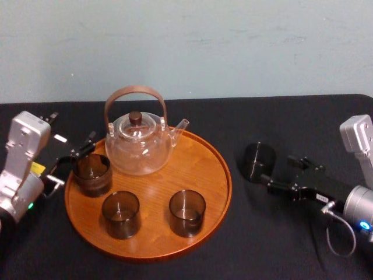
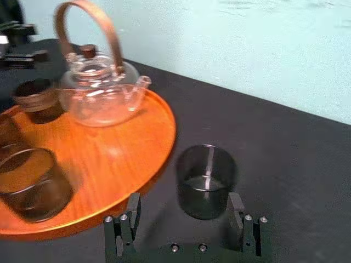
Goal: Pick up the glass from the table and place it on the tray.
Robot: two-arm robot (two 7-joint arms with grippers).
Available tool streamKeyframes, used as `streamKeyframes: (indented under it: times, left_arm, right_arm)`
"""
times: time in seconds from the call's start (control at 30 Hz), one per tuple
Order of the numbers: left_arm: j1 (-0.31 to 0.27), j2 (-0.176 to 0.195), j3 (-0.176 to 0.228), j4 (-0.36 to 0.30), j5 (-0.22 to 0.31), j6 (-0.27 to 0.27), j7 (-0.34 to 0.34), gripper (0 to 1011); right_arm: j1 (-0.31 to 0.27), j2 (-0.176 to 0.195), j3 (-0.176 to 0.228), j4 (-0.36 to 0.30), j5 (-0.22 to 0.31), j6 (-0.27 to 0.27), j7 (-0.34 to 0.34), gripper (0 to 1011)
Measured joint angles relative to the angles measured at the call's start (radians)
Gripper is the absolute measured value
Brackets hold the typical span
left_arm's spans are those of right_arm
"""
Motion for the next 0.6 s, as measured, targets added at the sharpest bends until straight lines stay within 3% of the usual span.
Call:
streamKeyframes:
  times: [0.3,0.6]
  left_arm:
    - [0.000,0.000,0.000,0.000,0.000,0.000,0.000,1001]
    - [0.000,0.000,0.000,0.000,0.000,0.000,0.000,1001]
  right_arm:
    - [0.009,-0.039,0.030,0.020,-0.016,0.056,-0.051,1002]
    - [0.034,-0.060,0.030,0.044,-0.045,0.108,-0.059,1002]
